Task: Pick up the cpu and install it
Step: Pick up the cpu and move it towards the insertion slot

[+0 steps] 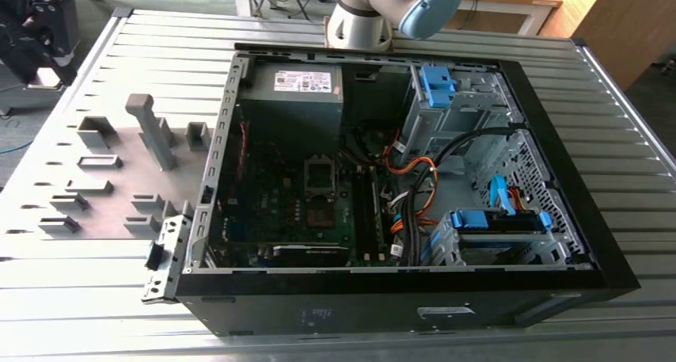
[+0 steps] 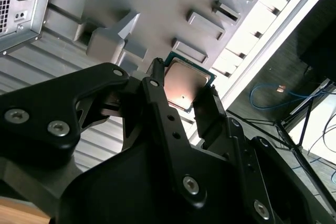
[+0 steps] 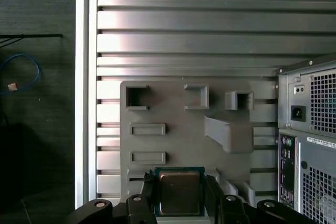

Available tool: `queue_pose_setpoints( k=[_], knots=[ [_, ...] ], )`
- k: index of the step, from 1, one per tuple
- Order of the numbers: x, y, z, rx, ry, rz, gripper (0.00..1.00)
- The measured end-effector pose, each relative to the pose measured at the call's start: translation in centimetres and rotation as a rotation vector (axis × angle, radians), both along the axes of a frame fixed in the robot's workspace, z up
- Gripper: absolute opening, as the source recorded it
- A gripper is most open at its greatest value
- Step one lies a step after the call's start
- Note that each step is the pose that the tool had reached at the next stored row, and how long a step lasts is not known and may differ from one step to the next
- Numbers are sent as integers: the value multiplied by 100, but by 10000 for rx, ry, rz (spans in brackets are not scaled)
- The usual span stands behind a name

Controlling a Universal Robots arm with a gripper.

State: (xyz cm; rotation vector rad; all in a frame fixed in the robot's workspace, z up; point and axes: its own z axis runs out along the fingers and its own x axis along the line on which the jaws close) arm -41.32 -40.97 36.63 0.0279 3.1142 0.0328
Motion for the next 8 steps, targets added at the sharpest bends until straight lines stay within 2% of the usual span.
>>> queue_pose_setpoints(
  k=[8],
  knots=[
    [172, 0, 0, 0, 0, 0, 47]
  ],
)
